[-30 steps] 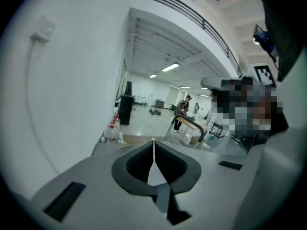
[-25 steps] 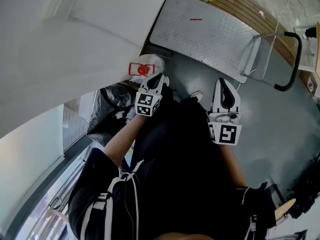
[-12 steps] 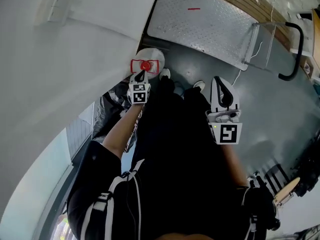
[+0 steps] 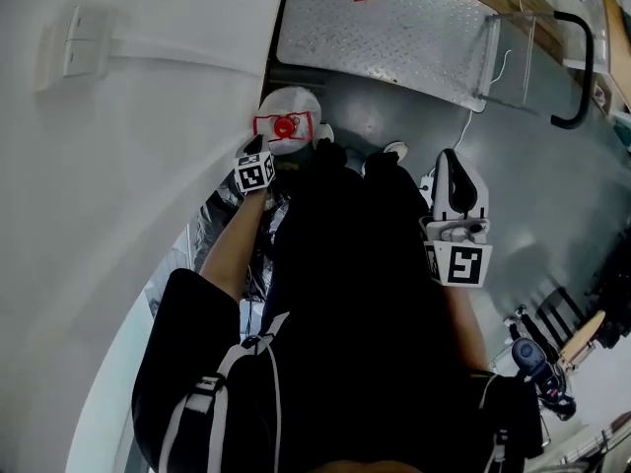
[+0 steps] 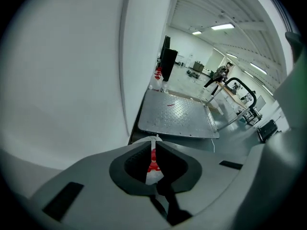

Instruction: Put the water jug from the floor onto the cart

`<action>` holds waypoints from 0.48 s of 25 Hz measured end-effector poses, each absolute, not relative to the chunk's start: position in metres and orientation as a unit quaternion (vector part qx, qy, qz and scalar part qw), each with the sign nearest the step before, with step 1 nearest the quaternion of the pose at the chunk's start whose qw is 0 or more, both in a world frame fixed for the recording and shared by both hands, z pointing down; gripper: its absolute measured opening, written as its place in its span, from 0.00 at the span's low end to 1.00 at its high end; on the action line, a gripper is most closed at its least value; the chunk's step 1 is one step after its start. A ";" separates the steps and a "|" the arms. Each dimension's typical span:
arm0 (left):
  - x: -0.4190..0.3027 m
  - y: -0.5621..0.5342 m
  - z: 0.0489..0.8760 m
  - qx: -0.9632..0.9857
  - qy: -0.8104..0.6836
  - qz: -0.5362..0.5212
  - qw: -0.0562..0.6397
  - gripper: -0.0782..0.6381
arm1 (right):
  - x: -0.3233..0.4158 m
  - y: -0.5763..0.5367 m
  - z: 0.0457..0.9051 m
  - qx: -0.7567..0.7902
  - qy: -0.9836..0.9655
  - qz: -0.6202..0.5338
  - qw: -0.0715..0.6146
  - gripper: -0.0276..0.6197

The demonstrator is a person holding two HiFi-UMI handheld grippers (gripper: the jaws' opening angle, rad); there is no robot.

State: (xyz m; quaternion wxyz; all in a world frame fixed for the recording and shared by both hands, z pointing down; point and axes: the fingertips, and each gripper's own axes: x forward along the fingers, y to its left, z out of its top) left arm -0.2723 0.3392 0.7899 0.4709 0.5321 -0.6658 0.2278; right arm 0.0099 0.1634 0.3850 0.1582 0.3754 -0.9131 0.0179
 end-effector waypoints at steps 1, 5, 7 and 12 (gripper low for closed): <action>-0.273 0.343 0.795 0.537 -0.662 0.231 0.469 0.14 | 0.008 0.167 0.386 0.375 -0.913 0.018 0.161 0.07; -0.280 0.359 0.823 0.547 -0.641 0.253 0.475 0.28 | 0.003 0.173 0.393 0.376 -0.911 0.025 0.167 0.07; -0.283 0.366 0.839 0.541 -0.634 0.260 0.488 0.29 | 0.004 0.173 0.394 0.378 -0.910 0.023 0.170 0.07; -0.290 0.379 0.872 0.515 -0.624 0.272 0.521 0.31 | -0.003 0.172 0.402 0.365 -0.914 0.011 0.176 0.07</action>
